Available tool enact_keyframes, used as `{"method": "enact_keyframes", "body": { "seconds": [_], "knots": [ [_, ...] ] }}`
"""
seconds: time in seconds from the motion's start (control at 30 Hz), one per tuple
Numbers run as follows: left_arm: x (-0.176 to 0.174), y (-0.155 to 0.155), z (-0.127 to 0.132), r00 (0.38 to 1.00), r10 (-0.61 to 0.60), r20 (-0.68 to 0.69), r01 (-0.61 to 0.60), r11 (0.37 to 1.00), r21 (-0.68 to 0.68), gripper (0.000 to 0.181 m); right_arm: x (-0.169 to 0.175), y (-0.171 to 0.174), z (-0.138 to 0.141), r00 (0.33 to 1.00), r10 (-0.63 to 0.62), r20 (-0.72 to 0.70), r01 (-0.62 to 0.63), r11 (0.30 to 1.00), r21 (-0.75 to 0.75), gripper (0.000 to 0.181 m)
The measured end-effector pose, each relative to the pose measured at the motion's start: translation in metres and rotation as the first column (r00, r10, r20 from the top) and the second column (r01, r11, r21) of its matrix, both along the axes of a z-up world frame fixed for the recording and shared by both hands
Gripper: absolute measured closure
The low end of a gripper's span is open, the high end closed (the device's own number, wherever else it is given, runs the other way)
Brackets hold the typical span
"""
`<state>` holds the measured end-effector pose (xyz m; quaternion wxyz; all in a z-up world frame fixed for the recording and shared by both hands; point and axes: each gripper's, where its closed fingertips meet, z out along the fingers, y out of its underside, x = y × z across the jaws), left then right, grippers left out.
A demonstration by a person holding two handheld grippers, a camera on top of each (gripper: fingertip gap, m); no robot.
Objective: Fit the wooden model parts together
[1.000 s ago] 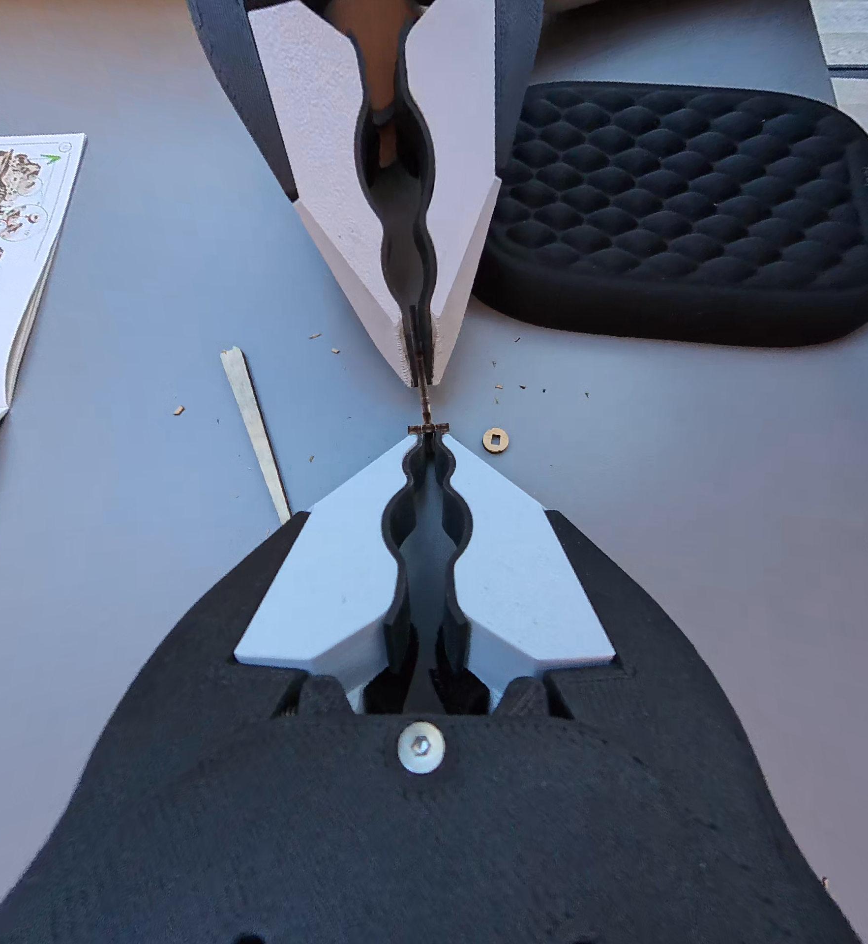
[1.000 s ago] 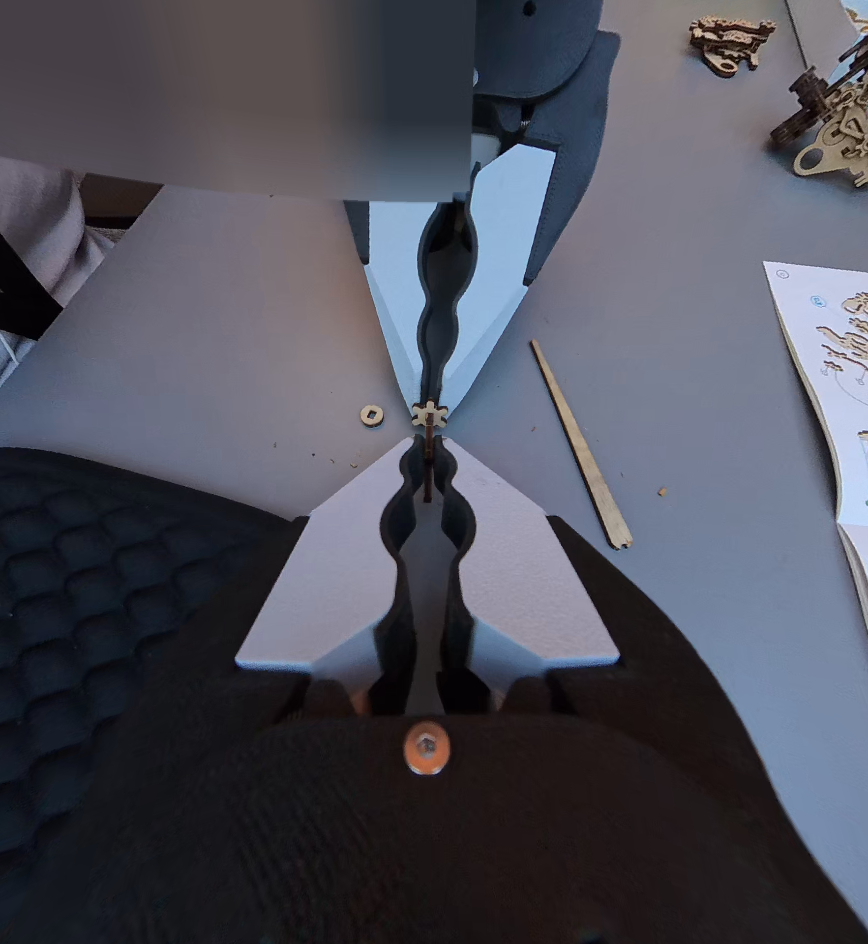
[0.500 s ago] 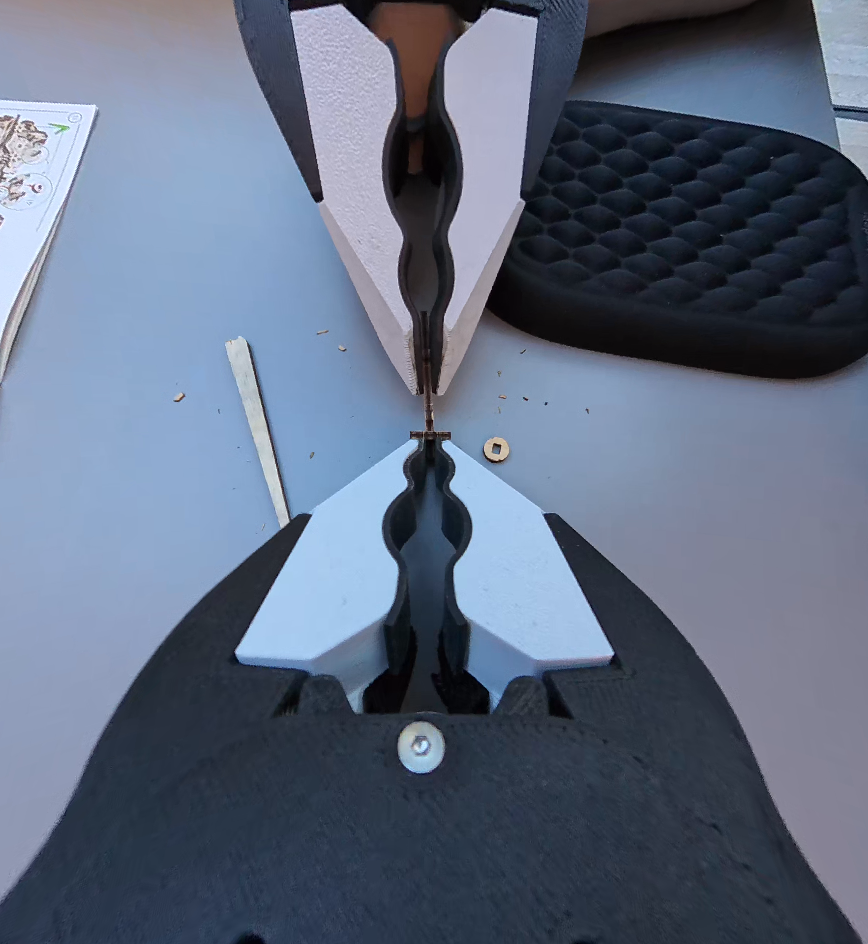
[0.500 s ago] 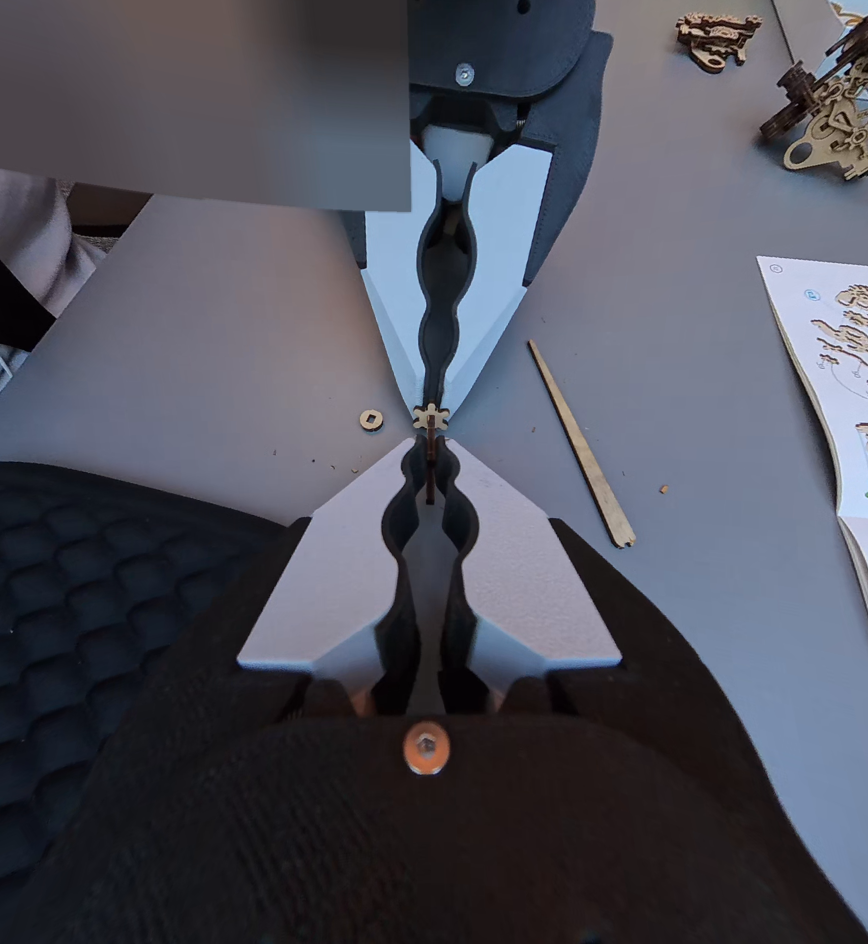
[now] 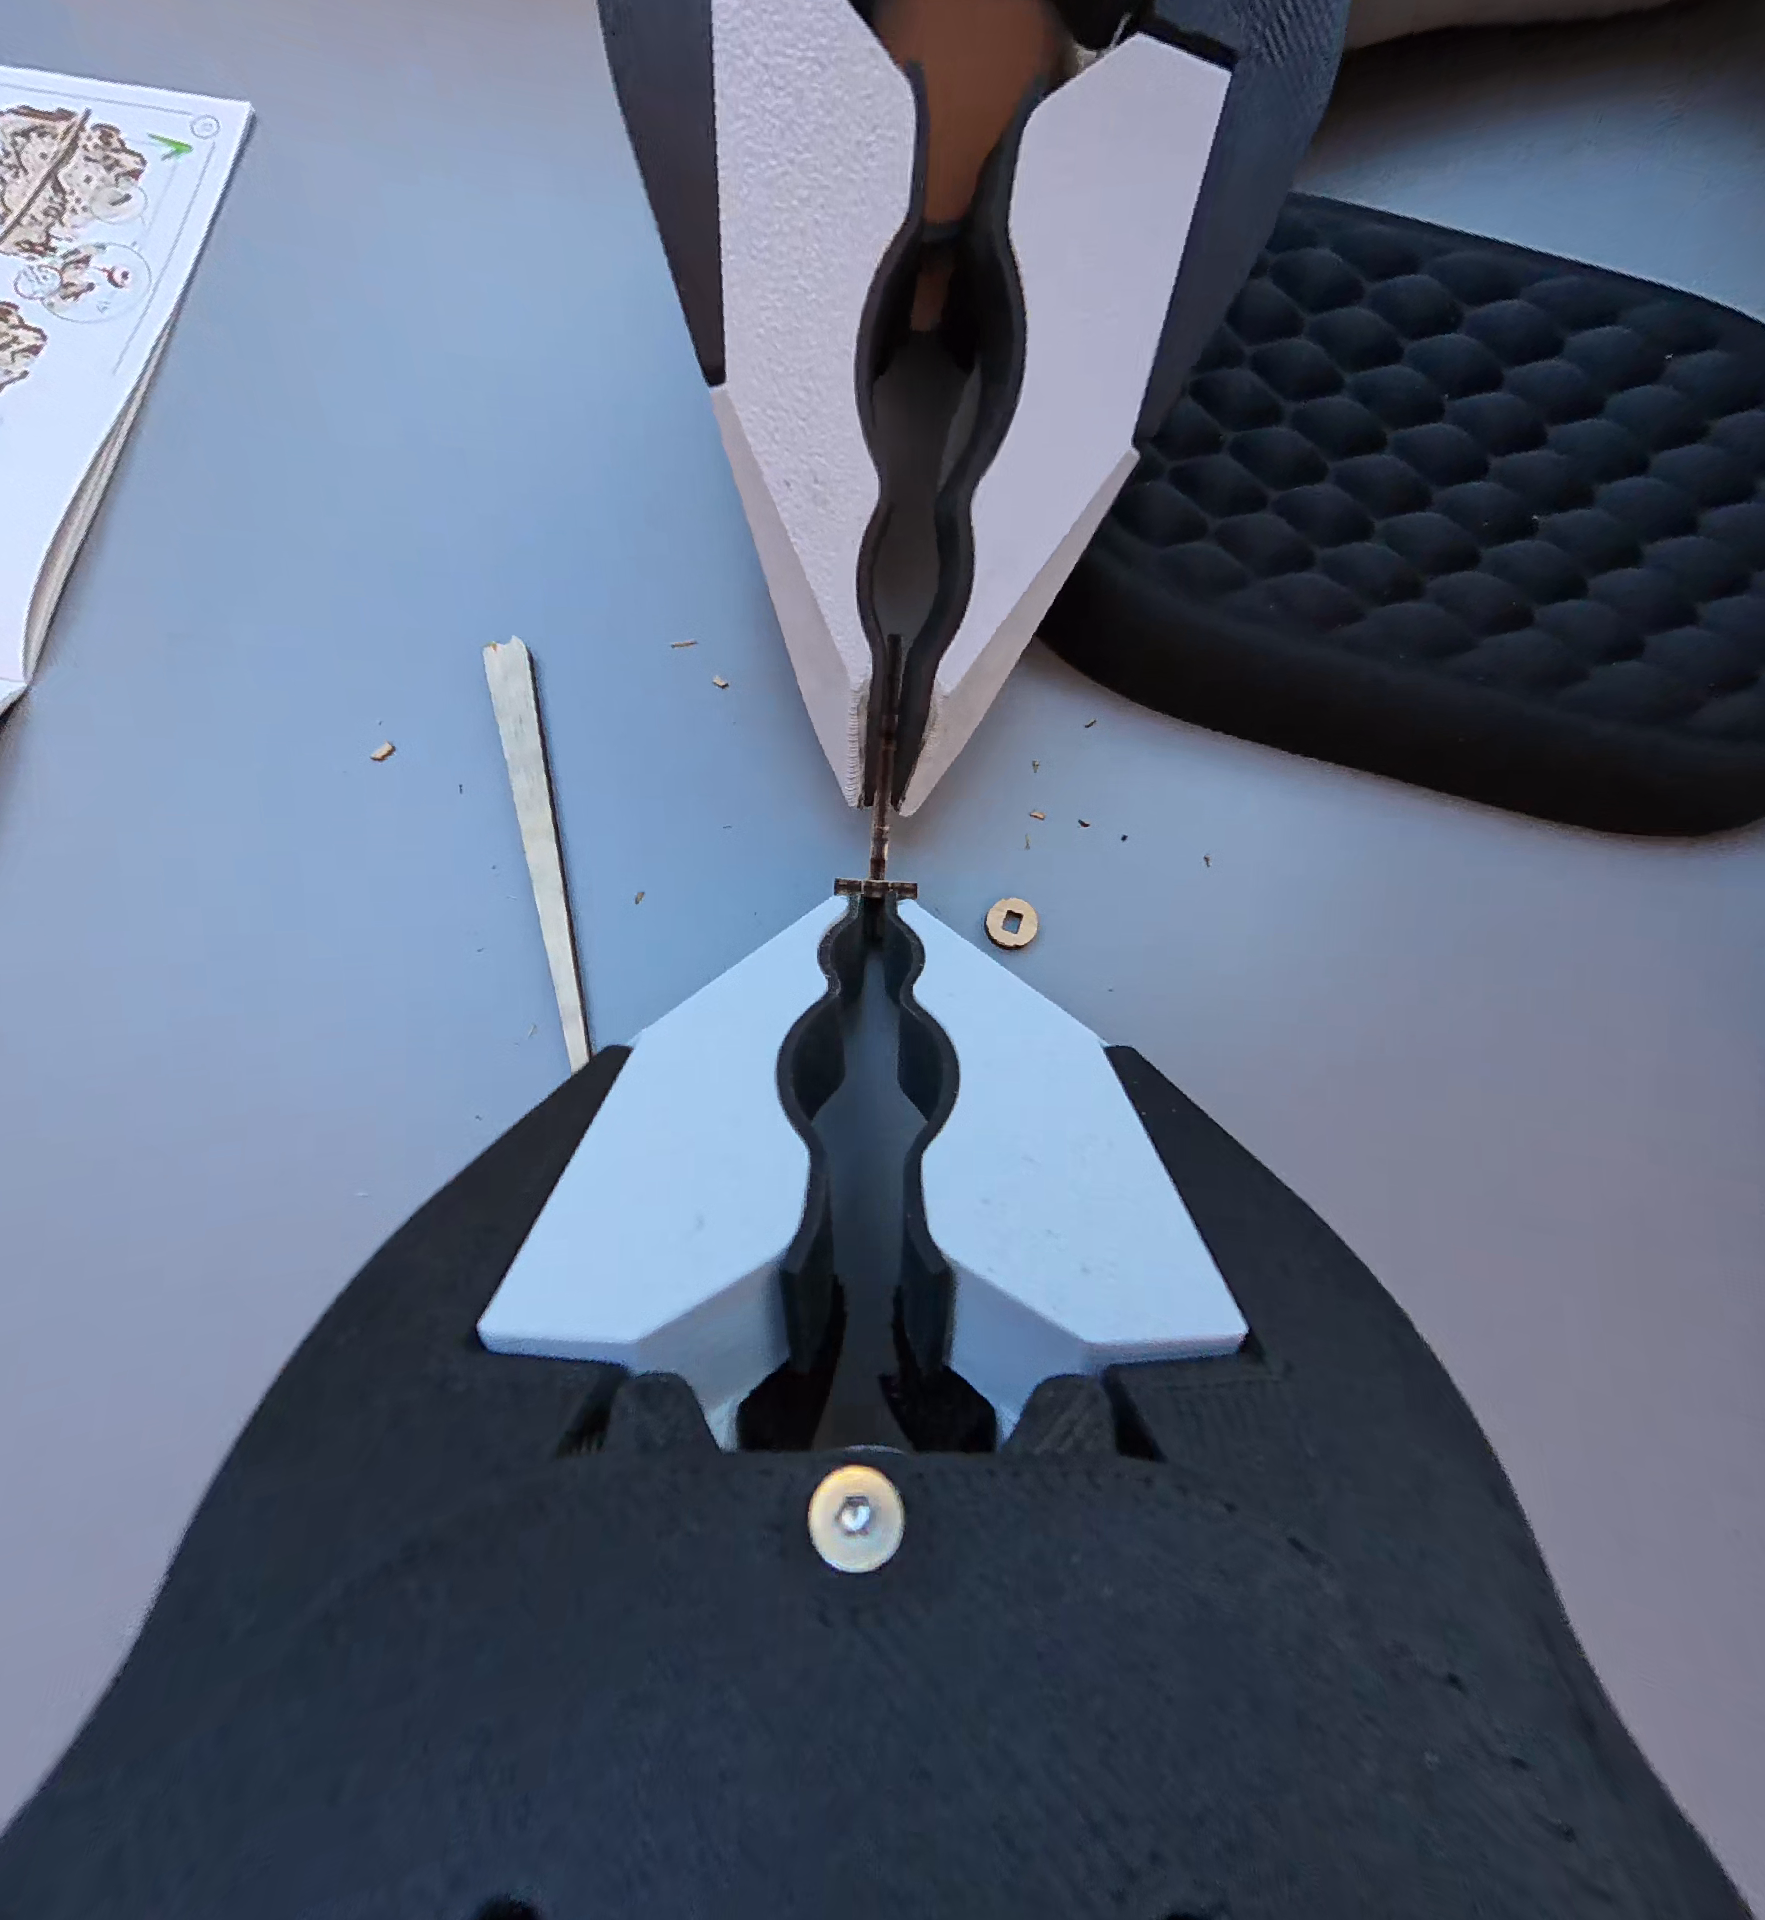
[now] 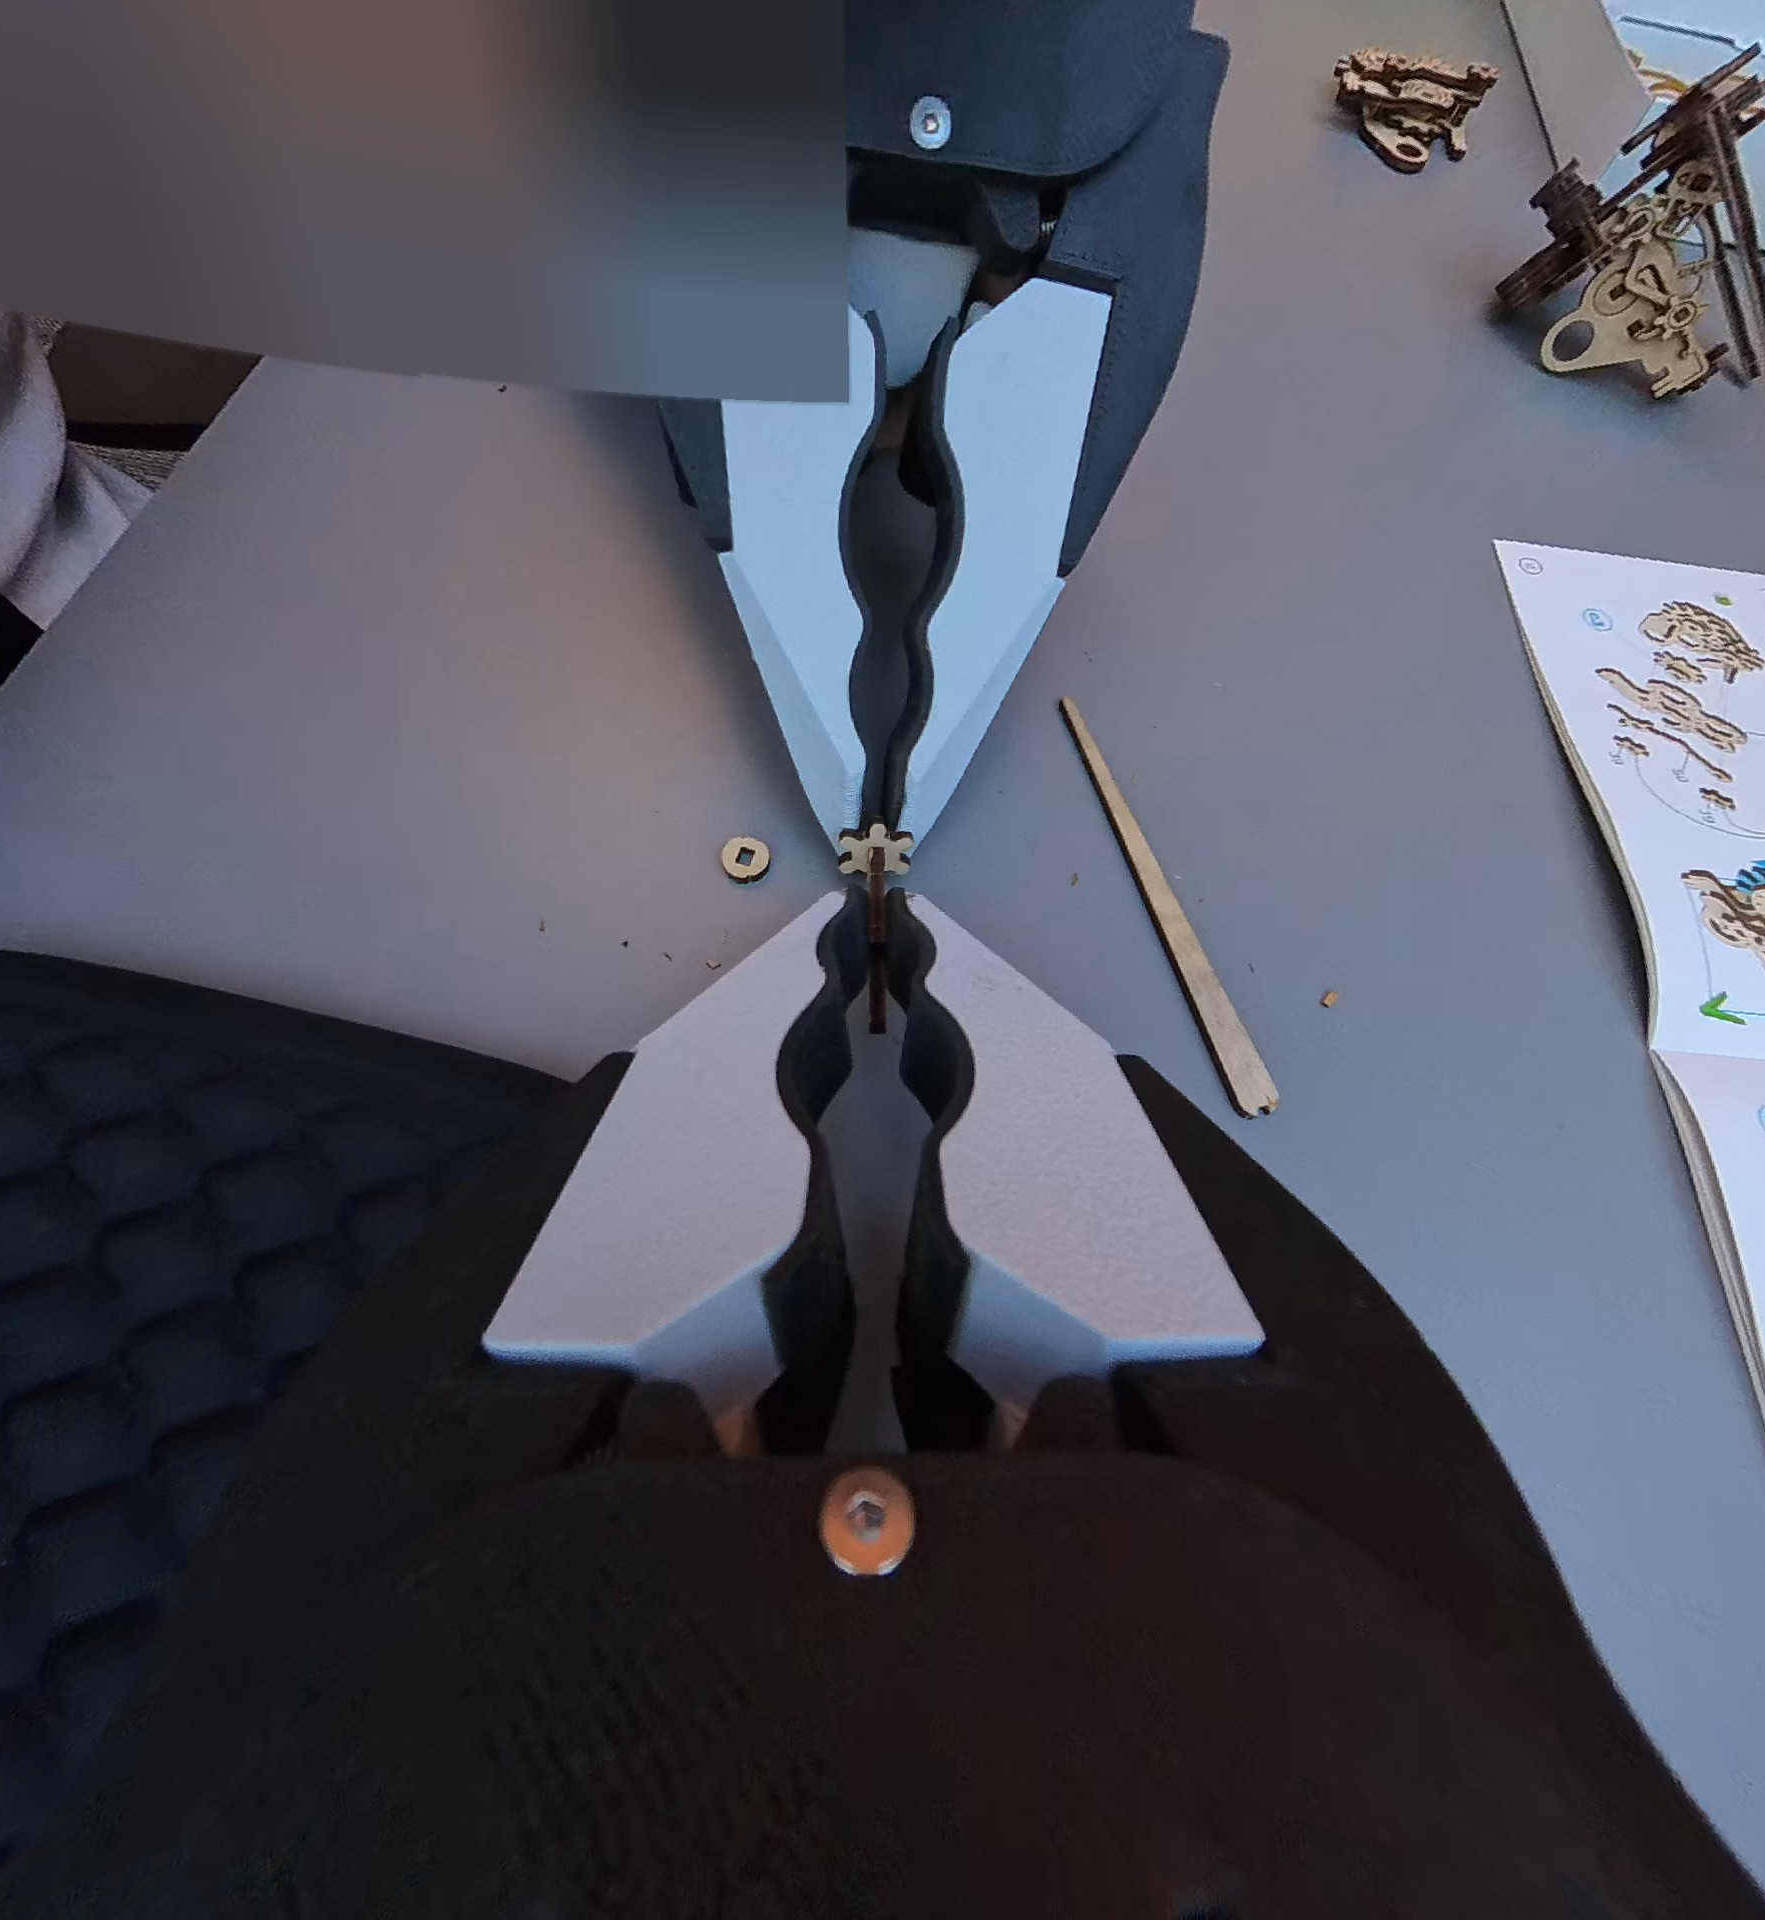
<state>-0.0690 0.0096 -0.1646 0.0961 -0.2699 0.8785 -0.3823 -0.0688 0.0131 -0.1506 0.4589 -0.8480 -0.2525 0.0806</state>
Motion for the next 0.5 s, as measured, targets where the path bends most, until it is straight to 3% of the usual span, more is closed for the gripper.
{"method": "enact_keyframes", "body": {
  "seconds": [0.23, 0.37, 0.5],
  "knots": [
    [0.0014, 0.002, -0.0001, 0.998, 0.044, -0.035, -0.045, 0.998, -0.032, 0.181, 0.0005, 0.0015, 0.0003, 1.0, -0.012, 0.011, 0.012, 1.0, 0.007, 0.181],
    [-0.0004, 0.0013, -0.0007, 0.993, -0.08, 0.085, 0.072, 0.993, 0.095, 0.181, -0.0013, 0.0002, -0.0001, 0.999, 0.037, 0.002, -0.037, 0.999, -0.011, 0.181],
    [-0.0019, 0.0019, -0.0008, 0.973, -0.184, 0.139, 0.17, 0.979, 0.112, 0.181, -0.0025, 0.0014, 0.0005, 0.997, 0.076, 0.016, -0.076, 0.997, -0.011, 0.181]
  ]
}}
